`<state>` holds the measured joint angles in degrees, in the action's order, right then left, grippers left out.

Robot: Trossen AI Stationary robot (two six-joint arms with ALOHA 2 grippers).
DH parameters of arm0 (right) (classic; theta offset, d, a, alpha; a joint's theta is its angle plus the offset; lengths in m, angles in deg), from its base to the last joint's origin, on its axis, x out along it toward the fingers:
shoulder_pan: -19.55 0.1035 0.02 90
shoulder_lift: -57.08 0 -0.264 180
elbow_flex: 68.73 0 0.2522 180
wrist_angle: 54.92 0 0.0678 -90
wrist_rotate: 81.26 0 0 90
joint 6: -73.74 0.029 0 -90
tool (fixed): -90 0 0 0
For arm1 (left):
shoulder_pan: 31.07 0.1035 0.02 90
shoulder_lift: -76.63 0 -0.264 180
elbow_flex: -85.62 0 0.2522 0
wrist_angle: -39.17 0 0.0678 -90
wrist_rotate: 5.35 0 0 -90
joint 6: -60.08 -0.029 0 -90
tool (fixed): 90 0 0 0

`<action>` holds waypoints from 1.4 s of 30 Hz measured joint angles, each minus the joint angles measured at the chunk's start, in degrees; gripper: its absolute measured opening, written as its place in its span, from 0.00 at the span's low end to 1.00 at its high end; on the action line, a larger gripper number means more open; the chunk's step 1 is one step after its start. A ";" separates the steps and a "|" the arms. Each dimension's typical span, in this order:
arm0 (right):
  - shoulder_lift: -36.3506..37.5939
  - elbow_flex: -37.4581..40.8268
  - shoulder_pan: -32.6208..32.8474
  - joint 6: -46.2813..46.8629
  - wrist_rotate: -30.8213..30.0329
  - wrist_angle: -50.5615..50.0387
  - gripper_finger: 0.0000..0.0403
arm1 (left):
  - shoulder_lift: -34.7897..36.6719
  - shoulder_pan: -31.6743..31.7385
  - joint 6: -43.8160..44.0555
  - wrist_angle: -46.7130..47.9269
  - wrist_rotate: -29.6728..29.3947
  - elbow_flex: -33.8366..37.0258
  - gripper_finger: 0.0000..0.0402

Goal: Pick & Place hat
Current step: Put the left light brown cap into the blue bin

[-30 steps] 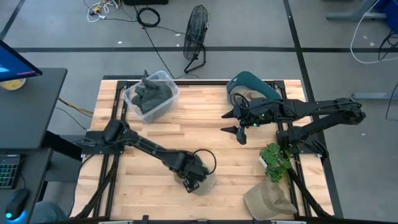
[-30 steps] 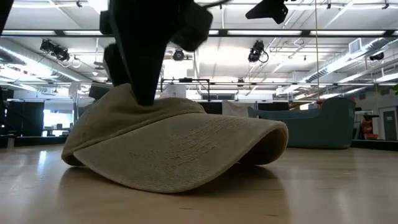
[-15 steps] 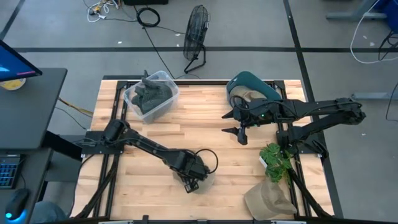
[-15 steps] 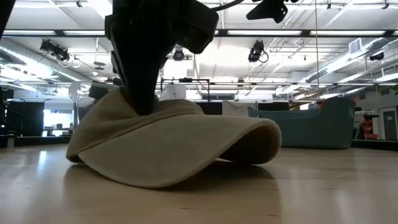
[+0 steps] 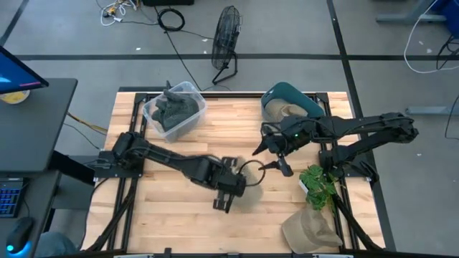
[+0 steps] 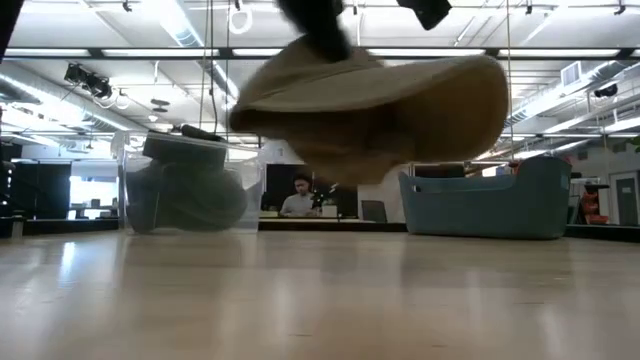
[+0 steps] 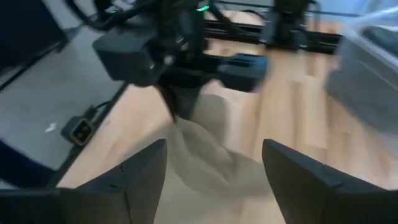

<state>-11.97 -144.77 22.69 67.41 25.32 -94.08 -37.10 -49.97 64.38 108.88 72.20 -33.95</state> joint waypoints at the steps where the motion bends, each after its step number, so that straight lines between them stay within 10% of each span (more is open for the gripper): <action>1: -0.67 0.00 0.15 -0.44 1.20 0.15 0.66 | 0.00 0.74 -2.35 -0.73 -0.05 -0.60 0.01; 8: -6.58 0.00 2.22 -6.71 2.45 3.02 0.66 | -0.17 5.90 -10.93 -2.95 0.44 -2.09 0.01; 21: -10.13 0.02 0.67 -14.12 -14.00 -1.45 0.66 | 0.20 5.61 -14.75 -0.37 -0.18 -1.48 0.01; 29: -10.38 0.03 -0.66 -16.66 -1.16 -2.25 0.66 | 3.63 2.48 -14.56 -1.10 -10.47 -1.52 0.01; 42: -12.10 0.07 -0.62 -11.06 -2.00 3.84 0.61 | 4.33 2.70 -15.10 -6.47 -13.95 -1.48 0.01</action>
<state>-24.06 -144.71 22.06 56.35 23.32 -90.24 -32.77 -47.28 49.28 102.41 58.26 -35.43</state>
